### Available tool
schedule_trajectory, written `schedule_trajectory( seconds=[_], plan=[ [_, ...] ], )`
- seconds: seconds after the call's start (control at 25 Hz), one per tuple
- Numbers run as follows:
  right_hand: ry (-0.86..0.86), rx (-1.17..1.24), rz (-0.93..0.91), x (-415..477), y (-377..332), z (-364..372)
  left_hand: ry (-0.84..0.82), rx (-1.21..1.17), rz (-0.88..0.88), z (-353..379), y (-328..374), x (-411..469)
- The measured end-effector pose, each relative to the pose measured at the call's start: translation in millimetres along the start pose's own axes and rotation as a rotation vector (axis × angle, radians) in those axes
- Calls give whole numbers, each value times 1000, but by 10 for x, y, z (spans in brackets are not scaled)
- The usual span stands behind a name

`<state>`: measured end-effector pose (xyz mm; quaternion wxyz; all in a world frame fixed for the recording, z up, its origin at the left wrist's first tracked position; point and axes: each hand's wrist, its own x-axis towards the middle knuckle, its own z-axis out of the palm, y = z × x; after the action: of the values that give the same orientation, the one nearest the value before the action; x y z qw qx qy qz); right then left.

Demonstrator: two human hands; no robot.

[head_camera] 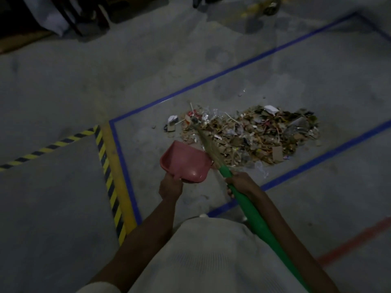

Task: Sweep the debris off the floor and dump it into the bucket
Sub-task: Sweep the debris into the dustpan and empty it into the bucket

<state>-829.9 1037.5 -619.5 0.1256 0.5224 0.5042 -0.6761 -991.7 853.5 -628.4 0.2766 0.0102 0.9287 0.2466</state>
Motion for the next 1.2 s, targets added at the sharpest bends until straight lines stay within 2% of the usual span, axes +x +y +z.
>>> schedule_trajectory(
  seconds=[0.16,0.4,0.52,0.76,0.88,1.0,1.12,1.2],
  plan=[
    [-65,-117,41,277,-407,0,41,-74,-184,-41,-21,274],
    [-177,-318,127,881,-1160,68,164,-158,-347,-67,94,466],
    [-238,-388,117,1136,-1455,260,231,-182,-433,-86,114,546],
    [-314,-473,128,1430,-1800,1103,213,-197,-572,-269,-341,799],
    [-356,-512,118,1593,-1839,1760,154,-158,-563,-460,-726,1254],
    [-320,-473,141,1974,-1741,2488,115,-52,-434,-674,-1183,2062],
    [-280,-394,181,2644,-1503,3178,106,34,-297,-692,-1656,3032],
    [-246,-406,183,3148,-1279,3525,61,100,-280,-612,-1944,3621]
  ],
)
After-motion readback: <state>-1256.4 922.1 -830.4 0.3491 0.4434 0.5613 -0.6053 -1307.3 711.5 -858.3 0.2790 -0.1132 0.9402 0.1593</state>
